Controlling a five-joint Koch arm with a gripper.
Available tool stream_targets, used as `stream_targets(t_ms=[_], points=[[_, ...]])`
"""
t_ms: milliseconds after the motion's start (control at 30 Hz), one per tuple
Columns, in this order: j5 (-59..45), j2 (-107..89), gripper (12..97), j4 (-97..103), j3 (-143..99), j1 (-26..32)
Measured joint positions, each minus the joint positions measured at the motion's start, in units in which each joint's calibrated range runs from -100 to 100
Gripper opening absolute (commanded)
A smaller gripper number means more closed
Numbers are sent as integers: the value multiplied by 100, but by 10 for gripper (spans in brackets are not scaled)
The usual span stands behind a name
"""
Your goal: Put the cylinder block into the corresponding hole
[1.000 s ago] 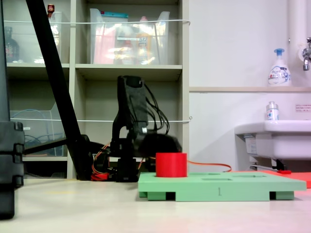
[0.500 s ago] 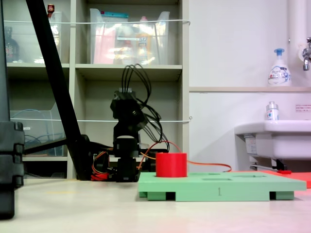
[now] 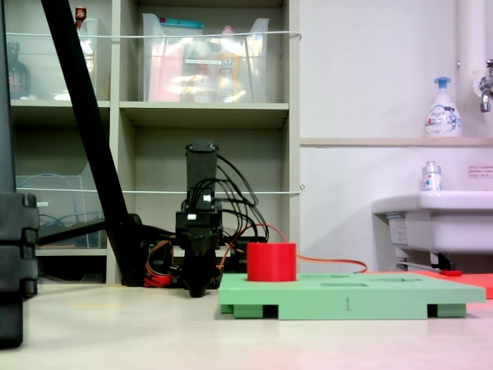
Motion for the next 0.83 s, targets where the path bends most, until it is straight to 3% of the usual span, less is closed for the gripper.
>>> stream_targets(t_ms=[133,833], points=[[0,0,498,-117,10,-93],[0,0,497,-127,10,-103]])
